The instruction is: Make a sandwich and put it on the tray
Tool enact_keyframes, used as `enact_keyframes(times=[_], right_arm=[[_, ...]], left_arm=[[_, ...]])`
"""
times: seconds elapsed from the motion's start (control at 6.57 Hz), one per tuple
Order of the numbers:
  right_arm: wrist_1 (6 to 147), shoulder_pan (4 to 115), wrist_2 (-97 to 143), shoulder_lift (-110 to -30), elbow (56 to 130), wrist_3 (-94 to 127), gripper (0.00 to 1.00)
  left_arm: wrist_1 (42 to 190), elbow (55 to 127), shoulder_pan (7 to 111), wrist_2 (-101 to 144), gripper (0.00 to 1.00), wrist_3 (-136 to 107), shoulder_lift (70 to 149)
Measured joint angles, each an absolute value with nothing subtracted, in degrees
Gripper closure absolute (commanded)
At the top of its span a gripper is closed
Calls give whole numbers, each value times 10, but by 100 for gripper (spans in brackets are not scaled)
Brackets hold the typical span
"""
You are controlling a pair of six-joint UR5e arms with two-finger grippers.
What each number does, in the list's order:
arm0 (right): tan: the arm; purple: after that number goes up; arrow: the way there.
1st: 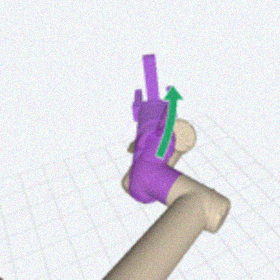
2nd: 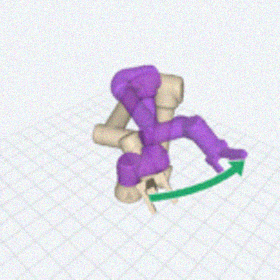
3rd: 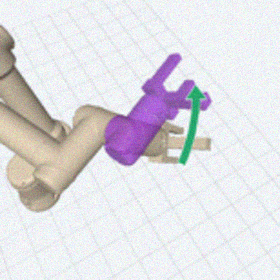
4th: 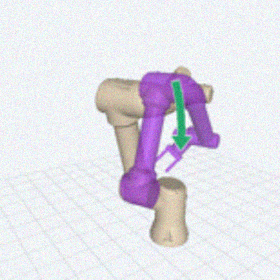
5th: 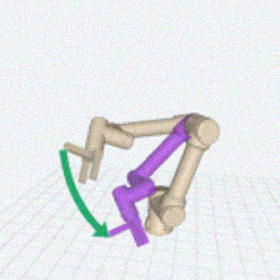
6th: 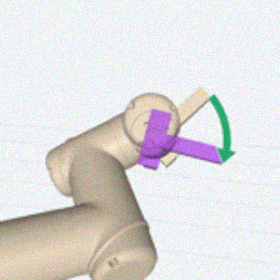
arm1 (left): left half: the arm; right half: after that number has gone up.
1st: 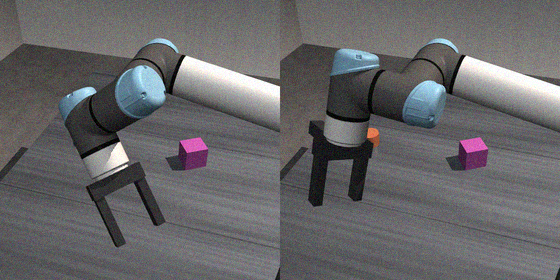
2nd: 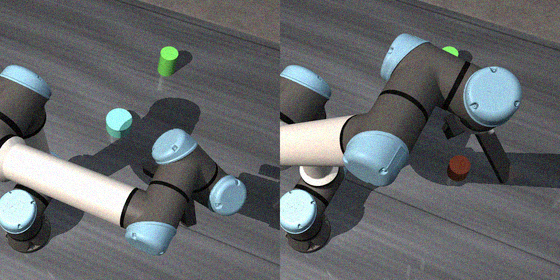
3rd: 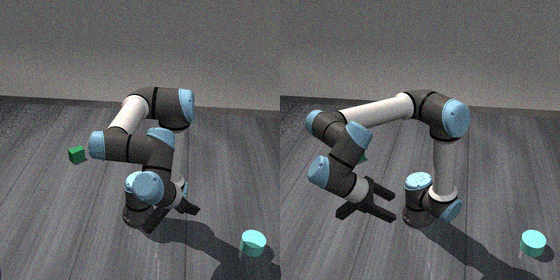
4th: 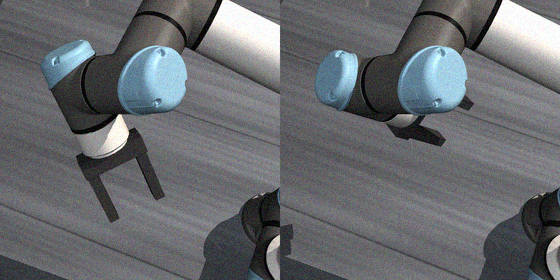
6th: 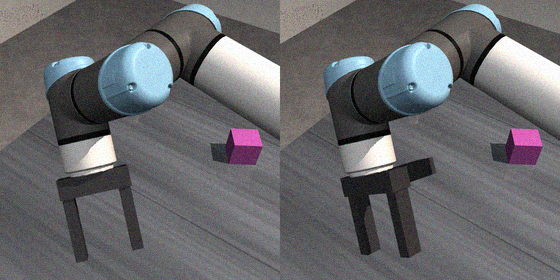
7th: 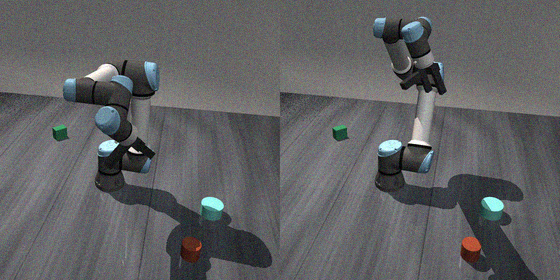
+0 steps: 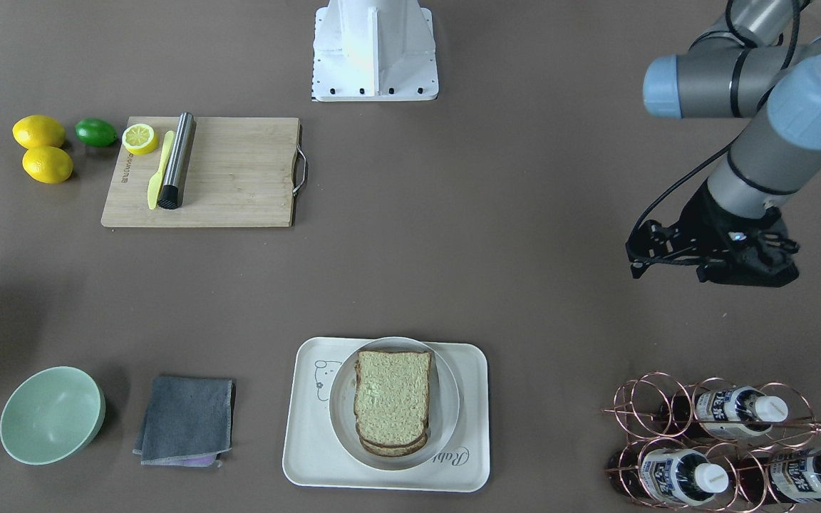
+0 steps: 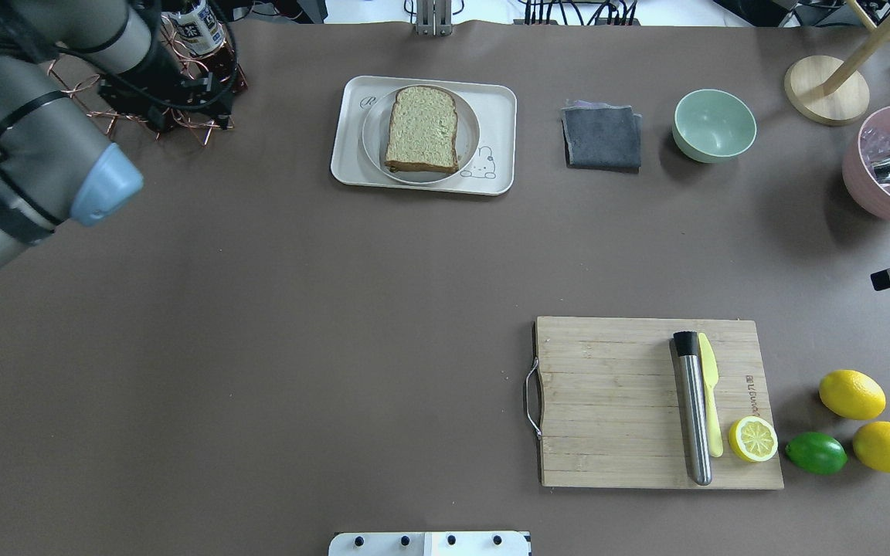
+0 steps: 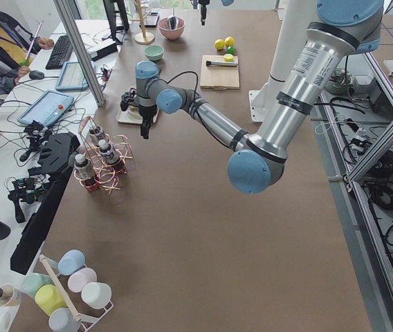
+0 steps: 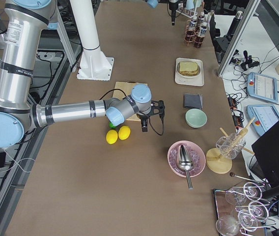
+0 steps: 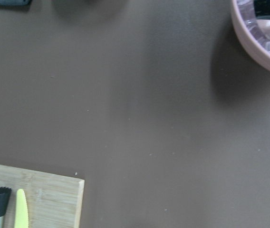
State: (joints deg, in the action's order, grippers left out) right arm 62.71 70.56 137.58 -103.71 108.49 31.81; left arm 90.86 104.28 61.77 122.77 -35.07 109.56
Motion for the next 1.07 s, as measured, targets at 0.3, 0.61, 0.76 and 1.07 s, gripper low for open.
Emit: enact_keyframes(times=[0.3, 0.61, 0.76, 1.07], right_arm=[[654, 755, 1372, -1045, 1064, 255, 0], [697, 811, 1362, -1070, 1062, 177, 0], [720, 837, 1349, -1079, 1065, 139, 0], [752, 856, 1314, -1081, 1071, 113, 0]], left_arm=[[899, 1144, 679, 1264, 2, -245, 967], [900, 1182, 753, 1309, 2, -113, 853], [899, 1183, 802, 1335, 2, -61, 813], [898, 1176, 877, 1357, 2, 41, 751]])
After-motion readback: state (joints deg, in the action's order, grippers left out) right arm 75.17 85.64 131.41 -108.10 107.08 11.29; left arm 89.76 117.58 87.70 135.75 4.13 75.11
